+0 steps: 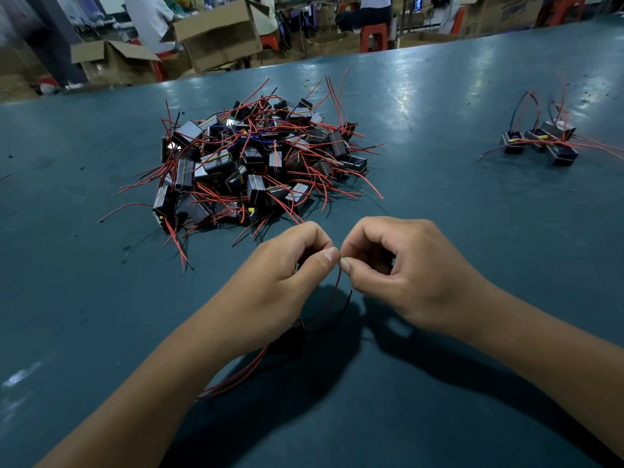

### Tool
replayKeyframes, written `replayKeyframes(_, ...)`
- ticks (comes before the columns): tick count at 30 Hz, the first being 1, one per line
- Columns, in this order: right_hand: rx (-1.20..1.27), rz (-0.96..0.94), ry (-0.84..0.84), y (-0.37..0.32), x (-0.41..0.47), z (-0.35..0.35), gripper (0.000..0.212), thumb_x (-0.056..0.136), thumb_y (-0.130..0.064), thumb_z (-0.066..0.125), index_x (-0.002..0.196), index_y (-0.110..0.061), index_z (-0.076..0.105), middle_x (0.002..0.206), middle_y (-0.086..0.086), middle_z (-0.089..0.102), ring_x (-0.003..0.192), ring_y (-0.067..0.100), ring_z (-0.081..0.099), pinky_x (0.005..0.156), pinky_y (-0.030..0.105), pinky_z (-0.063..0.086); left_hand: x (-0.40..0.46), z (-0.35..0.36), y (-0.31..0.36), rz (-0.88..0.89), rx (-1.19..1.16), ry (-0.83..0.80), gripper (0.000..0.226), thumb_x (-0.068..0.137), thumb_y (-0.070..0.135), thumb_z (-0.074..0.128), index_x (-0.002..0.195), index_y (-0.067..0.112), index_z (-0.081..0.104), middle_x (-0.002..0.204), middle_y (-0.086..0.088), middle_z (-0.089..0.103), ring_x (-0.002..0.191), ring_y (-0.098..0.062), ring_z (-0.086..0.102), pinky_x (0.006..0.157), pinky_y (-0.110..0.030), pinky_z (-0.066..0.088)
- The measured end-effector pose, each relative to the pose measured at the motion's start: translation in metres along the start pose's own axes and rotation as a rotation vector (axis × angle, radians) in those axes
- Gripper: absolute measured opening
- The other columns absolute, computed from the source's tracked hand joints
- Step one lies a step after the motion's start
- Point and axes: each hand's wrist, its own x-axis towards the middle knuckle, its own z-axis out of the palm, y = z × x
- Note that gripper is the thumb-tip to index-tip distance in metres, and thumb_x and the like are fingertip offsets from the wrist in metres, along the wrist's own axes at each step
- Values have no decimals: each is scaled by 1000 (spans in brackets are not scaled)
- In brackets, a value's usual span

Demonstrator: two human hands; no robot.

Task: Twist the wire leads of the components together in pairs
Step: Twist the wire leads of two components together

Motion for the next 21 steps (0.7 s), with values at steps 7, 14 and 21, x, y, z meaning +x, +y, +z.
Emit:
replayKeyframes(7, -23, -2, -18, -2, -2, 3, 15, 86, -8, 70, 77, -18, 63, 64, -13, 57, 57, 4, 51, 56, 10, 35, 5, 10, 1, -154, -177, 51, 17, 80, 30, 52, 64, 24, 55, 61, 3, 43, 57, -10, 35, 52, -29, 28)
replayKeyframes(14, 76, 135, 61, 9, 3, 0, 17, 86, -13, 70, 72, -22, 63, 55, -10, 54, 49, 3, 42, 49, 17, 35, 7, 8, -7, -196, -293, 39, 21, 80, 29, 54, 81, 12, 67, 67, 7, 60, 59, -6, 46, 54, -18, 35)
replayKeyframes(21, 59, 179, 1, 15, 6, -4, 13, 88, -20, 71, 76, -22, 67, 57, -11, 61, 50, 0, 49, 51, 14, 39, 5, 9, -15, -99, -89, 2, 11, 92, 24, 71, 82, 22, 68, 67, 11, 60, 52, 0, 43, 53, -17, 36)
